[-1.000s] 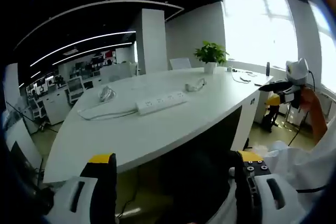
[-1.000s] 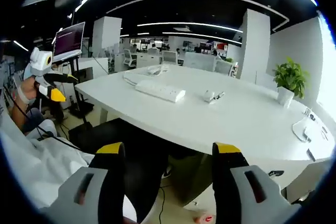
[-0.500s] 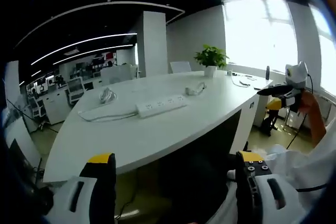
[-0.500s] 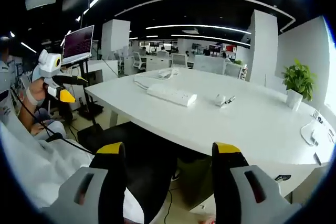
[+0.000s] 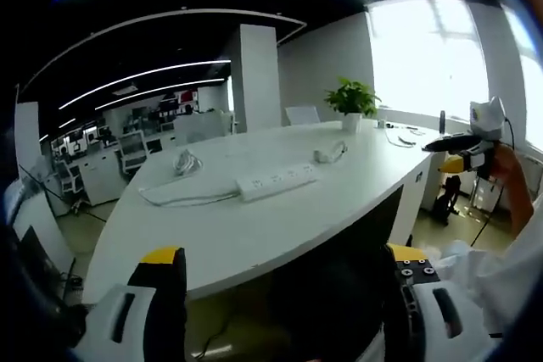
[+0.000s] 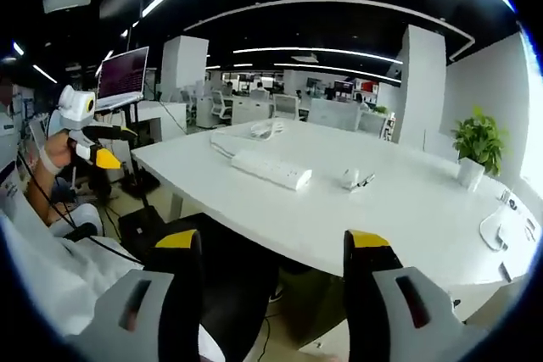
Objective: Straighten the power strip on the desk, plug the charger into it
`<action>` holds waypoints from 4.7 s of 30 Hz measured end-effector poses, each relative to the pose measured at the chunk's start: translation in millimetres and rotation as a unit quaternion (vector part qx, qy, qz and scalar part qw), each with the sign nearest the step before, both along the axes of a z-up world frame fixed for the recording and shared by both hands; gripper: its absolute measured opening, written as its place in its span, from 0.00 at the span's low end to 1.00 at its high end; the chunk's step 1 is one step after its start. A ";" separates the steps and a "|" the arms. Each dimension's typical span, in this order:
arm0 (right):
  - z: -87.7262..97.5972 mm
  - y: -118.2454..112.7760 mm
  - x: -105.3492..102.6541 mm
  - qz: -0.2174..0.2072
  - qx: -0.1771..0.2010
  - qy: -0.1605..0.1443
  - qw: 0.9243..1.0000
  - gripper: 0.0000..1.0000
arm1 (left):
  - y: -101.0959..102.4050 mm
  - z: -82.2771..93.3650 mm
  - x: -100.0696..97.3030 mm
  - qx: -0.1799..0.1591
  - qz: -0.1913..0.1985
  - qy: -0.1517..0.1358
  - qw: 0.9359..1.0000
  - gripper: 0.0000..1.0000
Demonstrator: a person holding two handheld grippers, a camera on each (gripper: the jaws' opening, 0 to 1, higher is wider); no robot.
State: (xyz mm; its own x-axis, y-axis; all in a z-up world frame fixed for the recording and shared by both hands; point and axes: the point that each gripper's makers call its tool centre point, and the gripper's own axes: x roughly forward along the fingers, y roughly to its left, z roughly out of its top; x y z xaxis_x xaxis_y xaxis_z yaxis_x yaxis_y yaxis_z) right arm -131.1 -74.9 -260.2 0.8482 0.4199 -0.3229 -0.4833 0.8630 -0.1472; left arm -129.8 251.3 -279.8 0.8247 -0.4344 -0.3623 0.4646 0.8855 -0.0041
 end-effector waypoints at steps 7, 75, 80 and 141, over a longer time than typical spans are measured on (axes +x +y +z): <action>4.5 2.6 21.6 0.001 -0.008 -0.004 1.000 0.66 | -11.1 5.3 24.1 0.011 -0.014 -0.006 1.000 0.96; -46.0 36.6 186.0 0.063 0.015 0.107 0.992 0.66 | -106.7 -84.7 291.8 0.239 -0.415 0.130 0.868 0.93; -49.4 34.9 188.1 0.059 0.015 0.112 0.992 0.66 | -108.7 -94.3 296.4 0.268 -0.433 0.128 0.851 0.90; -114.6 113.7 285.4 0.375 -0.388 0.252 0.803 0.70 | -102.1 -98.2 282.1 0.327 -0.470 0.177 0.801 0.67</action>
